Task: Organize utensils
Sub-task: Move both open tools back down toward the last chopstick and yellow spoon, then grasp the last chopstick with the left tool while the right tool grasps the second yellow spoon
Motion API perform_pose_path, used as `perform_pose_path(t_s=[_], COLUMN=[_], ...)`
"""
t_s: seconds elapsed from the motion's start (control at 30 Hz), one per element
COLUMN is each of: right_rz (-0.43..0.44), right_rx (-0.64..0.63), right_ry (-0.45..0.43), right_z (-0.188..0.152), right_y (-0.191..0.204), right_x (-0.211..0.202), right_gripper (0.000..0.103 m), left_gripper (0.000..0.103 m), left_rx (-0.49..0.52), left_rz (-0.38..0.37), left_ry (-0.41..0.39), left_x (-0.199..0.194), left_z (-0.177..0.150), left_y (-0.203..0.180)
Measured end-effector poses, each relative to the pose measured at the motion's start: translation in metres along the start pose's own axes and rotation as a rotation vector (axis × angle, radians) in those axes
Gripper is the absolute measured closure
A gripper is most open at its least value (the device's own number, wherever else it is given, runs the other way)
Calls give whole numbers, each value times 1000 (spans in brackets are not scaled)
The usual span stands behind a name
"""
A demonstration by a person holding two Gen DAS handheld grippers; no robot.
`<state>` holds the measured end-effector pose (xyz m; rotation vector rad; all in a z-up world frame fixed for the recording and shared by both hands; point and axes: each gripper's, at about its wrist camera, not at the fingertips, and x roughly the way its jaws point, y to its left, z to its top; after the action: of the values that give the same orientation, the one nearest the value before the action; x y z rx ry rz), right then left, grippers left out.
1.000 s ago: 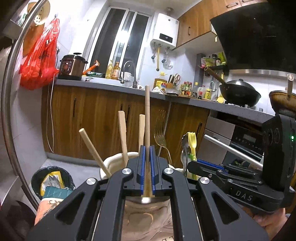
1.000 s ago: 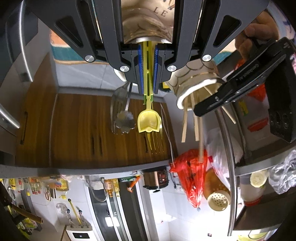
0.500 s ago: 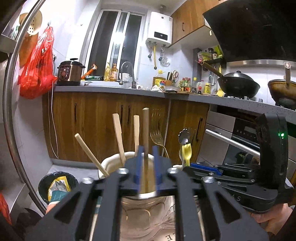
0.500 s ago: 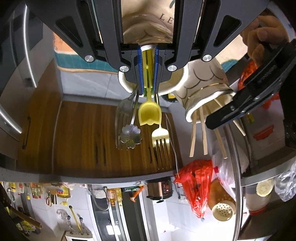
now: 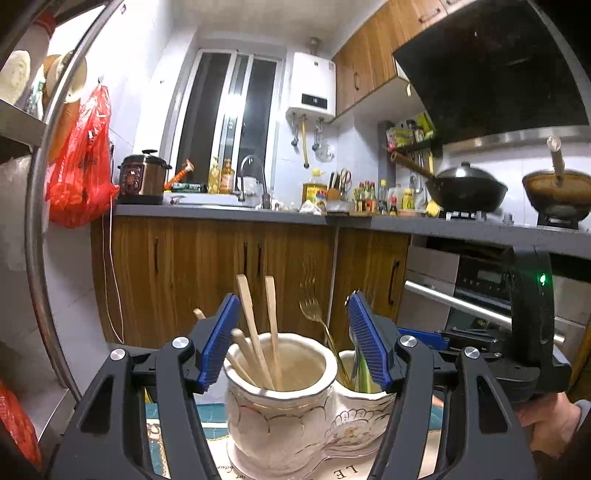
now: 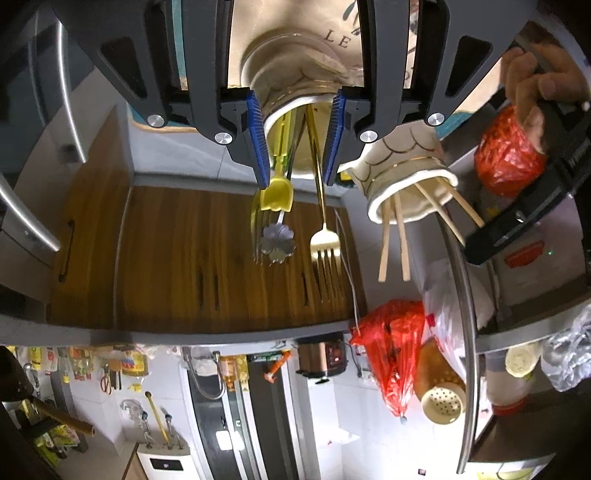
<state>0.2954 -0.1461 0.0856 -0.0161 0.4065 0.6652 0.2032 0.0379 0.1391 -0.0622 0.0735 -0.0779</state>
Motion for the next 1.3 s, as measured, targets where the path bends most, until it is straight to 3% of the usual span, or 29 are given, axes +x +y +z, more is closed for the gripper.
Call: perform_pose_path(t_s=[0.23, 0.43, 0.63, 0.8, 0.93, 1.03, 1.3], right_rz=[-11, -33, -31, -11, -1, 16, 65], right_rx=[-10, -40, -27, -4, -24, -33, -117], right_ry=[-16, 31, 152, 311, 368, 401, 500], right_z=[-7, -26, -54, -84, -97, -107, -129], right_y=[3, 9, 12, 15, 23, 29, 49], right_x=[-26, -36, -32, -28, -31, -32, -34], right_gripper=[72, 72, 72, 72, 72, 72, 72], left_gripper=[41, 41, 42, 42, 44, 46, 49], left_rx=[15, 50, -37, -67, -129, -146, -88], left_rz=[-24, -31, -22, -37, -70, -90, -147], left_ry=[-15, 44, 196, 350, 513, 591, 645], left_x=[-34, -54, -53, -39, -16, -7, -4], left_z=[-2, -20, -43, -61, -82, -95, -111], left_y=[-8, -16, -7, -2, 6, 5, -18])
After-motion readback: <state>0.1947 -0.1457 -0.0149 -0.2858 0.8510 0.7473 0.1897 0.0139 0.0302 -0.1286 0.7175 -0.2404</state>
